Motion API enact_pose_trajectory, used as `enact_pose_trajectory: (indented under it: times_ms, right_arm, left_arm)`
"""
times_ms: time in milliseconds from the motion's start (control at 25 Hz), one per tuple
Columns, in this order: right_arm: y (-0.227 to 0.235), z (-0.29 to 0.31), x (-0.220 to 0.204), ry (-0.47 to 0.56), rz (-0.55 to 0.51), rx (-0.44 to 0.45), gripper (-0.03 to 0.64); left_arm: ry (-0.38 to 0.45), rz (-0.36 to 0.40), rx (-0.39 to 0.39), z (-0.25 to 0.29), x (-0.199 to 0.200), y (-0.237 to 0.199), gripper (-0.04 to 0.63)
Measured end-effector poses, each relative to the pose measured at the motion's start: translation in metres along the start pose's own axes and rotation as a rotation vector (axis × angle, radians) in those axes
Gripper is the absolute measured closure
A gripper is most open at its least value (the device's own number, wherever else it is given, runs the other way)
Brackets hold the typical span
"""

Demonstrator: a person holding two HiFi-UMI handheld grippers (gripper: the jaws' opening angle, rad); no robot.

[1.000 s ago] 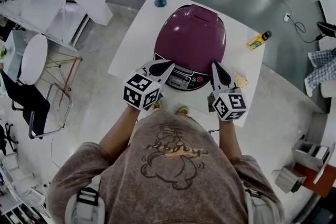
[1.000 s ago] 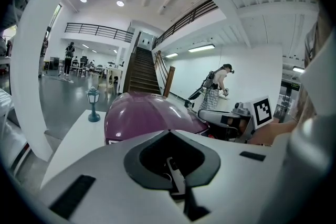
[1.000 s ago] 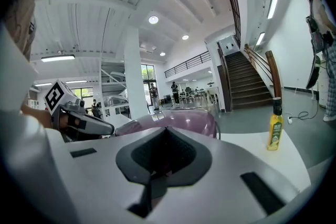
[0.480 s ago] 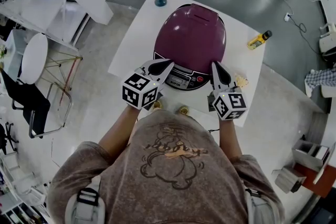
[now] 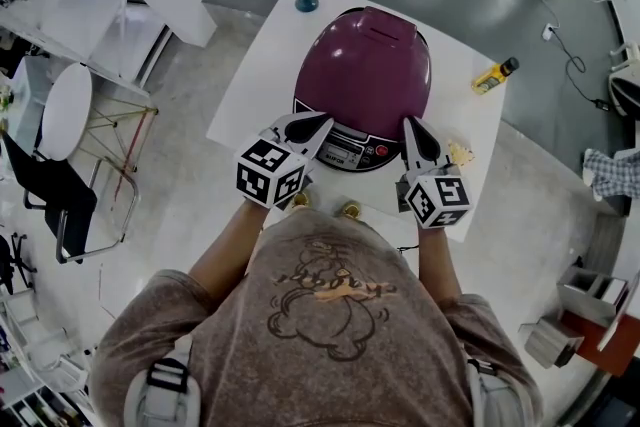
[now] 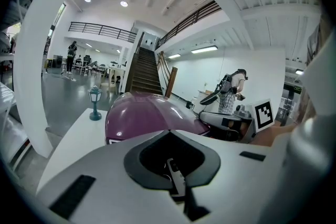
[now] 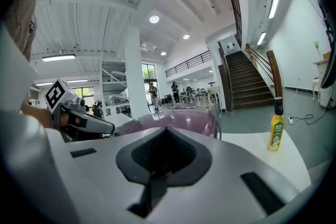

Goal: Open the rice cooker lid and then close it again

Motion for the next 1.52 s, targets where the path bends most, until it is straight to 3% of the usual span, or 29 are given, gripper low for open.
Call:
enact_pose_trajectory:
  times_ms: [240,600,960,1160,1520]
  right_arm:
    - [0.001,-0.001,0.001,0.001,-0.010,-0.001,0.615]
    - [0.001,0.000,0.005,0.008,-0.032,0.014,0.615]
    - [0.001,0.000,0.008,0.006,-0.053,0.023,0.614]
    - [0.003,-0.004,0.024,0.062,-0.047,0.044,0.615]
    - [0.008,-0.004,0.045,0.101,-0.036,0.065,0.615]
  left_arm:
    - [-0.060,0.024,-0.024,0.001,0.003,0.000,0.574]
    - [-0.063,0.075,0.018,0.001,0.001,0.004,0.575]
    - [-0.007,0.045,-0.025,-0.001,0.000,0.001,0.575]
    - [0.028,0.001,-0.077,-0.006,-0.003,-0.002,0.575]
    - [0.053,0.025,-0.081,-0.001,0.011,0.000,0.575]
Point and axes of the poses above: the fingertips, and each gripper's own axes: z forward along the fingers, y to its right, x out of its top, the point moved 7 cm from there along -z, backward along the fingers, and after that the axes turned 5 degrees about -y, right-handed, at the moved point
